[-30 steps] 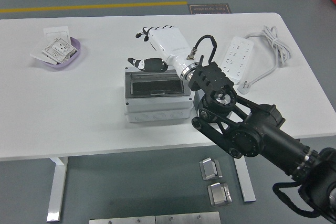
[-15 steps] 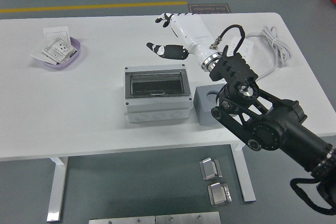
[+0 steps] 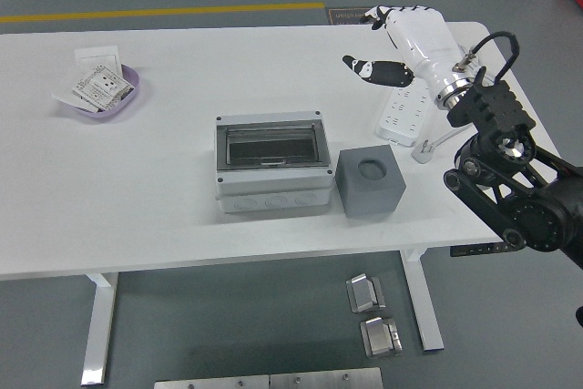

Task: Pick up the cylinder from the cube,place it in the box,flap close box

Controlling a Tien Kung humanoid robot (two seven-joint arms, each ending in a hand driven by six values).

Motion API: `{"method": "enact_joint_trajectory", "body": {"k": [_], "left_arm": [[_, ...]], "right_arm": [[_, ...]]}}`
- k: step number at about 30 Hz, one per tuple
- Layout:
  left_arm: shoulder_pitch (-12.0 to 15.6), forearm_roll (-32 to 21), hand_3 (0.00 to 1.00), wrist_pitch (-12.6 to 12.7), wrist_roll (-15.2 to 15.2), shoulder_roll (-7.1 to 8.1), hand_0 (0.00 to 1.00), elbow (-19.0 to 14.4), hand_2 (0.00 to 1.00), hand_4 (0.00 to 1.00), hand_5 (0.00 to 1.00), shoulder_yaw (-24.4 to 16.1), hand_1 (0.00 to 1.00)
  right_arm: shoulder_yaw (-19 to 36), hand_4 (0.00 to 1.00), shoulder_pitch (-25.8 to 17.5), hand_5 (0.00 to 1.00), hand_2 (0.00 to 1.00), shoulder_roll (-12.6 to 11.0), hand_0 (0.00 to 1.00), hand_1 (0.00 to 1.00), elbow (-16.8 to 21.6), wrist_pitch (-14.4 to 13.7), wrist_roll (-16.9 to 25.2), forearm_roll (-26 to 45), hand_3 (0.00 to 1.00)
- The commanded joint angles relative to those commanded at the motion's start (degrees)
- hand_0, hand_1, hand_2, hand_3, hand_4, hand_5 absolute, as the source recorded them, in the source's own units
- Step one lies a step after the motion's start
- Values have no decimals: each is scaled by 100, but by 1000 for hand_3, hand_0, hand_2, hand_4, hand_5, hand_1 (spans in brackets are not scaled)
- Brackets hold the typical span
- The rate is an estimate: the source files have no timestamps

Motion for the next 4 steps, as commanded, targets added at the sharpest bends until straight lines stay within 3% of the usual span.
{"method": "enact_joint_trajectory", "body": {"k": [4], "left_arm": [[-24,23,710,-5,-7,6,690,0,611,706,442,-3,685]], "right_arm": [[109,829,176,654,663,431,675,647,-249,63,-76,-199,722]]}}
